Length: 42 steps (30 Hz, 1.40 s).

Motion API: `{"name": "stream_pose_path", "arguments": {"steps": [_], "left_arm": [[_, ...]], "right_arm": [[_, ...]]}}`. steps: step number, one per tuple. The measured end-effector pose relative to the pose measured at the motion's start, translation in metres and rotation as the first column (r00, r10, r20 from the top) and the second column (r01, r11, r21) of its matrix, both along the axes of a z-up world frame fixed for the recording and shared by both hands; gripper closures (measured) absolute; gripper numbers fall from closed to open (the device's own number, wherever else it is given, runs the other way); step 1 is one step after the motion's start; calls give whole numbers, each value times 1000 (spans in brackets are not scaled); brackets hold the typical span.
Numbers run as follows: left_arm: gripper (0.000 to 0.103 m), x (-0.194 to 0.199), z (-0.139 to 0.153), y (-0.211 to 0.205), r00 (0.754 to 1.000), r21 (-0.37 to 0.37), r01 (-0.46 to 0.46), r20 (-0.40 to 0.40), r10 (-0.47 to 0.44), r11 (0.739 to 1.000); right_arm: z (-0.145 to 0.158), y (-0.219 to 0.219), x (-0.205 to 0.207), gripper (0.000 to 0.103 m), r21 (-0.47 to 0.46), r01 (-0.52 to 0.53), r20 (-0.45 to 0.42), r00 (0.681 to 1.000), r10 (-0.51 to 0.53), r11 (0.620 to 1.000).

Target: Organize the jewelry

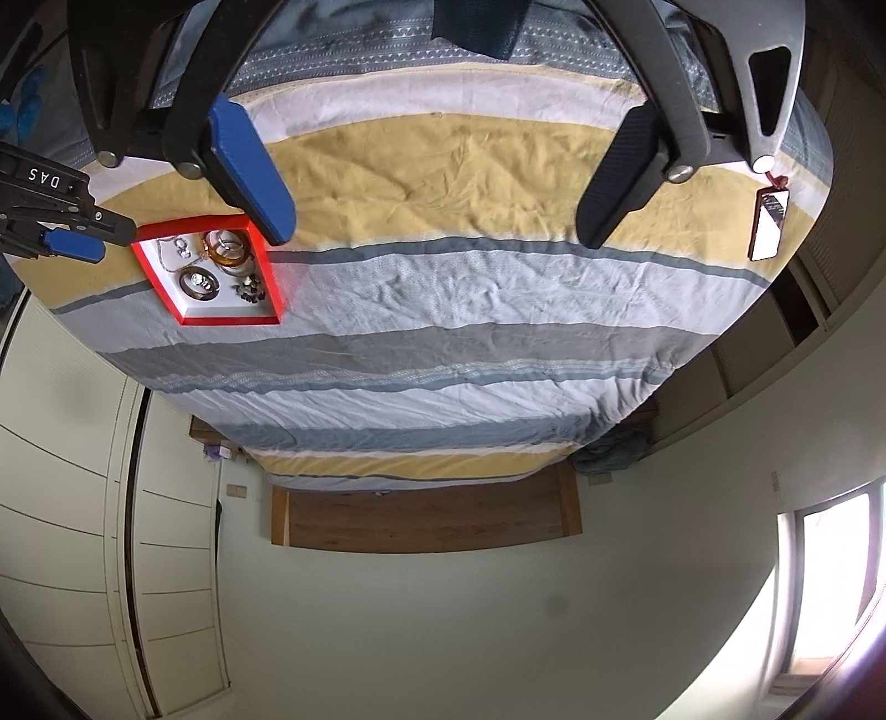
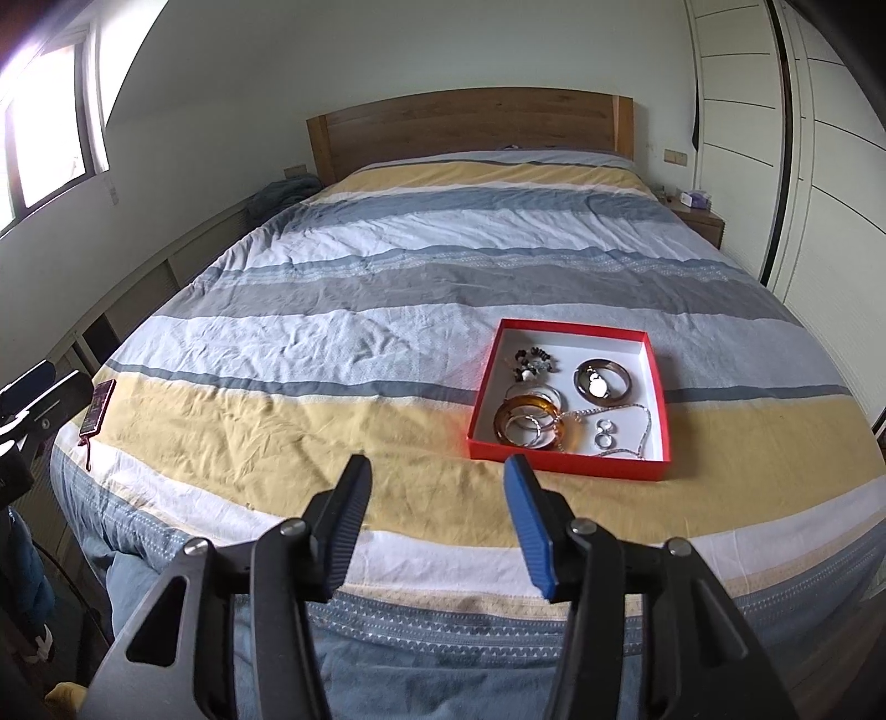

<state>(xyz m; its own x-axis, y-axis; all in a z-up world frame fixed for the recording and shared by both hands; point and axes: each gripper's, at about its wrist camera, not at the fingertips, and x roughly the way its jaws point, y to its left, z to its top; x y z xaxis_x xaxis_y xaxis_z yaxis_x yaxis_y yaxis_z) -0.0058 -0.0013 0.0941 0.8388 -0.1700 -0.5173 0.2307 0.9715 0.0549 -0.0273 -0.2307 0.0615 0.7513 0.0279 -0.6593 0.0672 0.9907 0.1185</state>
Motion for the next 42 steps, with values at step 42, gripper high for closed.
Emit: {"name": "stream_pose_path", "arguments": {"steps": [42], "left_arm": [[0, -10, -18, 11, 999, -1, -1, -39, 1, 1000]], "right_arm": [[-22, -8, -21, 44, 12, 37, -24, 999, -37, 999]]}}
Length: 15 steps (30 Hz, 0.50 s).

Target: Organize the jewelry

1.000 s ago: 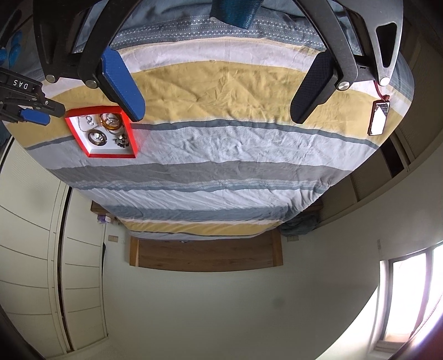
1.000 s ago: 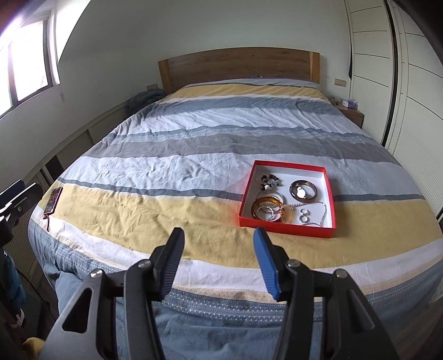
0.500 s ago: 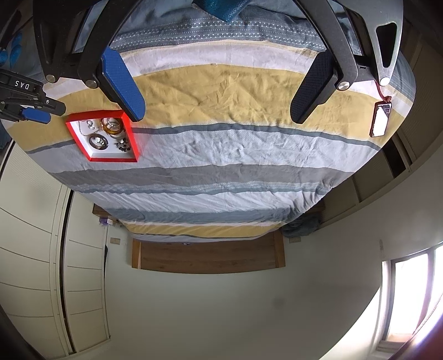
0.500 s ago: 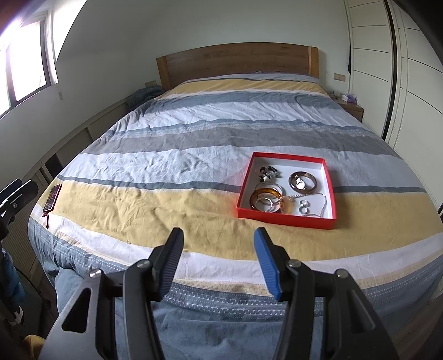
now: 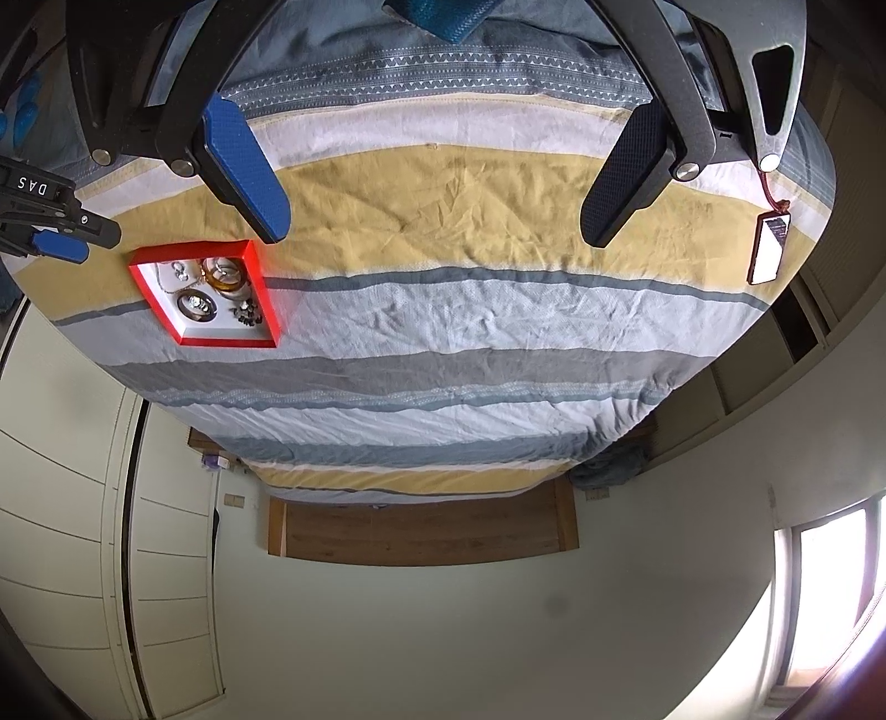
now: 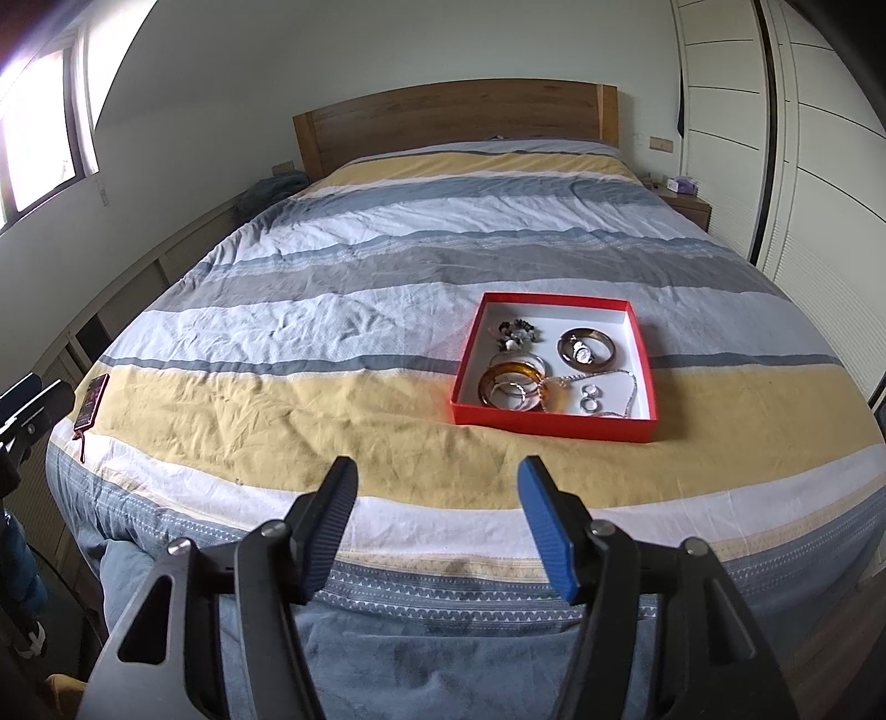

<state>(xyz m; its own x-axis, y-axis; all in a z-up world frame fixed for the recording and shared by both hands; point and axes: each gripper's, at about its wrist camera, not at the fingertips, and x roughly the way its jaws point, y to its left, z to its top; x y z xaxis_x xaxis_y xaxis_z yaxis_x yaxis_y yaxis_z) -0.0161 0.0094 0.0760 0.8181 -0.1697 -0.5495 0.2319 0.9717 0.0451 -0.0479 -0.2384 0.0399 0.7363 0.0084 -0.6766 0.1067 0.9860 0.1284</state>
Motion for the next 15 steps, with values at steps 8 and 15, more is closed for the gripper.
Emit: {"name": "stream_pose_path", "arguments": {"steps": [8, 15], "left_arm": [[0, 4, -6, -4, 1000, 6, 0, -20, 0, 1000], [0, 6, -10, -8, 1000, 15, 3, -30, -3, 1000]], "right_arm": [[-6, -5, 2, 43, 9, 12, -10, 1000, -12, 1000], [-12, -8, 3, 43, 11, 24, -21, 999, -24, 1000]]}}
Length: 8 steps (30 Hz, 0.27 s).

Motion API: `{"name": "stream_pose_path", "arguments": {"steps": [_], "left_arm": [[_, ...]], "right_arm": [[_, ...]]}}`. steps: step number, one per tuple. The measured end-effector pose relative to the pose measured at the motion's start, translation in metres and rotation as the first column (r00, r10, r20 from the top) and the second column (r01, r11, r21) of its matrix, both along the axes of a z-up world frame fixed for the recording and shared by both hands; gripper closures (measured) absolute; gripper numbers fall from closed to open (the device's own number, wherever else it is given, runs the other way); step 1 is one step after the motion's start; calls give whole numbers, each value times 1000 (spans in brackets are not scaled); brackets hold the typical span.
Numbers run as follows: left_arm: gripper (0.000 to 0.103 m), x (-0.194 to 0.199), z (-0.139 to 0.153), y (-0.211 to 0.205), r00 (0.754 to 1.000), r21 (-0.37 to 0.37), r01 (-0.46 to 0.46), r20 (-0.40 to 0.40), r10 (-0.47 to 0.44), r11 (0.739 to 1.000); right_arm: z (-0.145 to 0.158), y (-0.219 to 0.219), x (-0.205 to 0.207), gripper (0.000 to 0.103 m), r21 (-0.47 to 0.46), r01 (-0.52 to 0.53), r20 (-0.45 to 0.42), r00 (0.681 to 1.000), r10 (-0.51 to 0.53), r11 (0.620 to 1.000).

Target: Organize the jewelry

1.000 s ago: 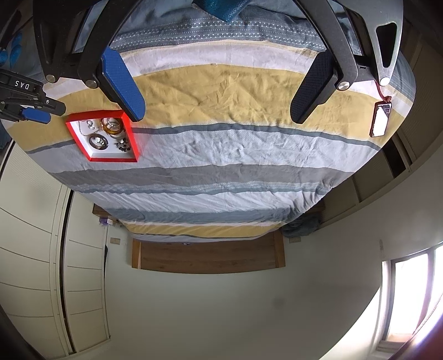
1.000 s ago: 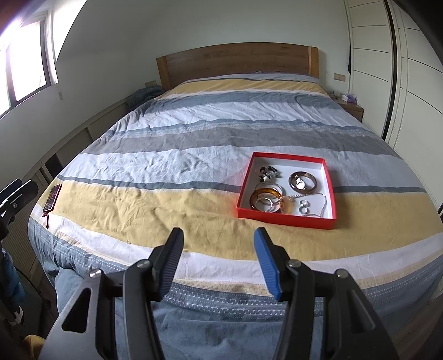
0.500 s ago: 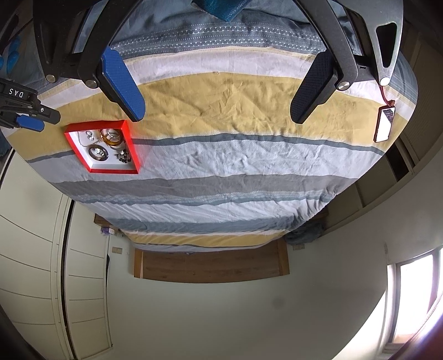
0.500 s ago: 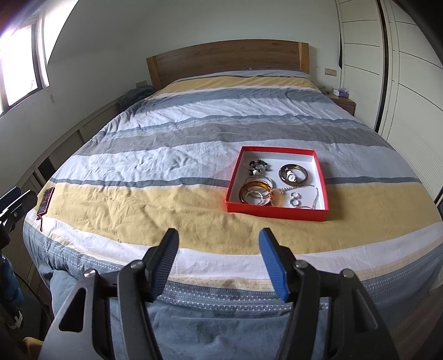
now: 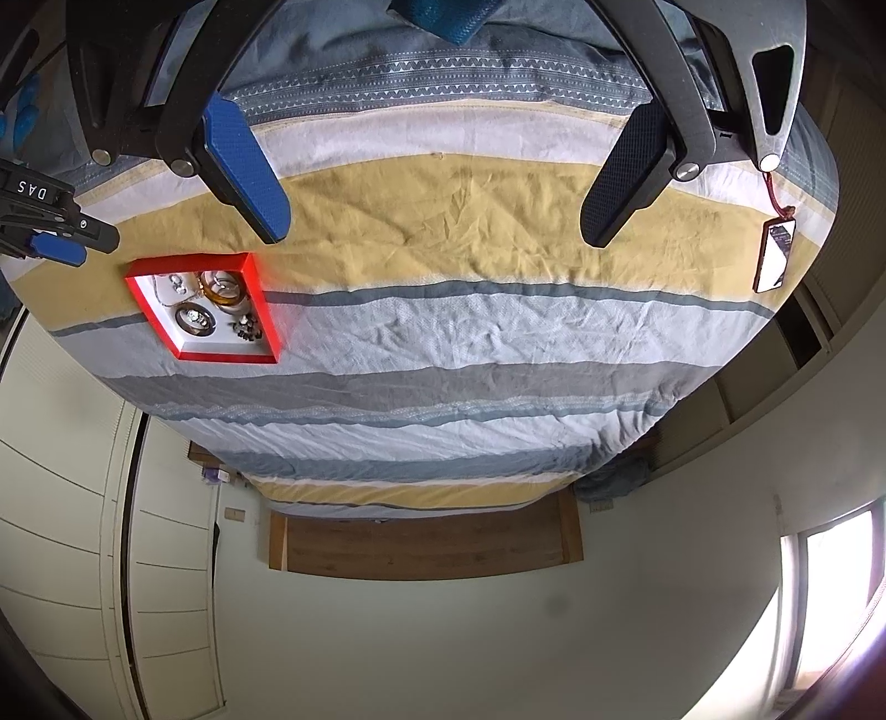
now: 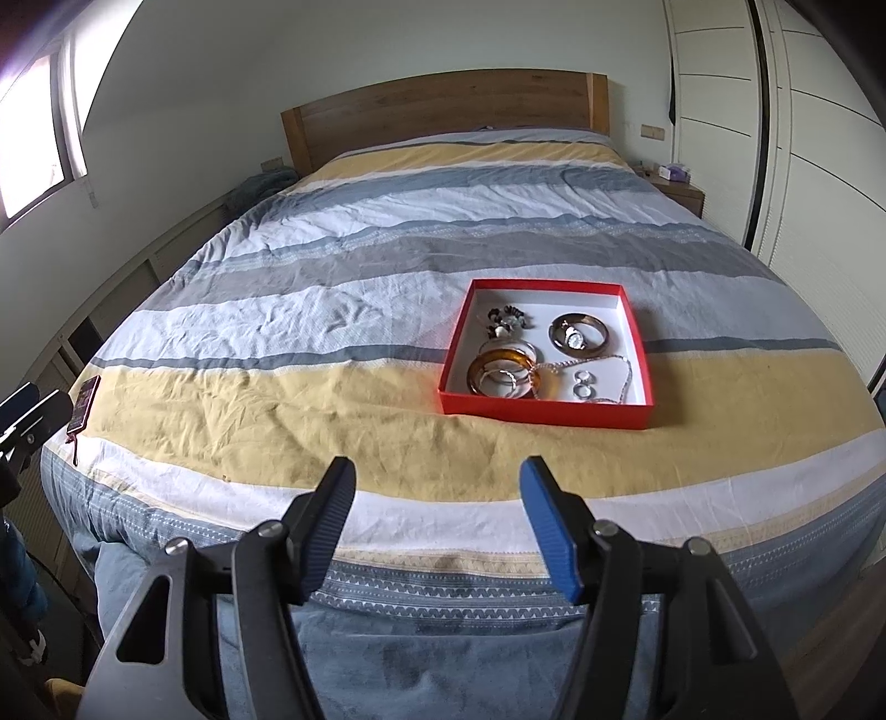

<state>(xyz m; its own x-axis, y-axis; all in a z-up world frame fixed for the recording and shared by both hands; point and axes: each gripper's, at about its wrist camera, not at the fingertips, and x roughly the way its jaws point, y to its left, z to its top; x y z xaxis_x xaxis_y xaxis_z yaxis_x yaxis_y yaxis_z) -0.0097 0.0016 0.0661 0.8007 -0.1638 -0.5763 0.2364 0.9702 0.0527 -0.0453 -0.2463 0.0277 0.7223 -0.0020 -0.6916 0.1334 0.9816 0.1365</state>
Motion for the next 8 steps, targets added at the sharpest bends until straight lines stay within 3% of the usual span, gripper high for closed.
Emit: {"name": "stream_pose_path", "arguments": {"steps": [8], "left_arm": [[0, -1, -3, -3, 1000, 1, 6, -4, -6, 1000]], "right_arm": [[-4, 0, 2, 43, -5, -1, -9, 1000, 1, 1000]]}}
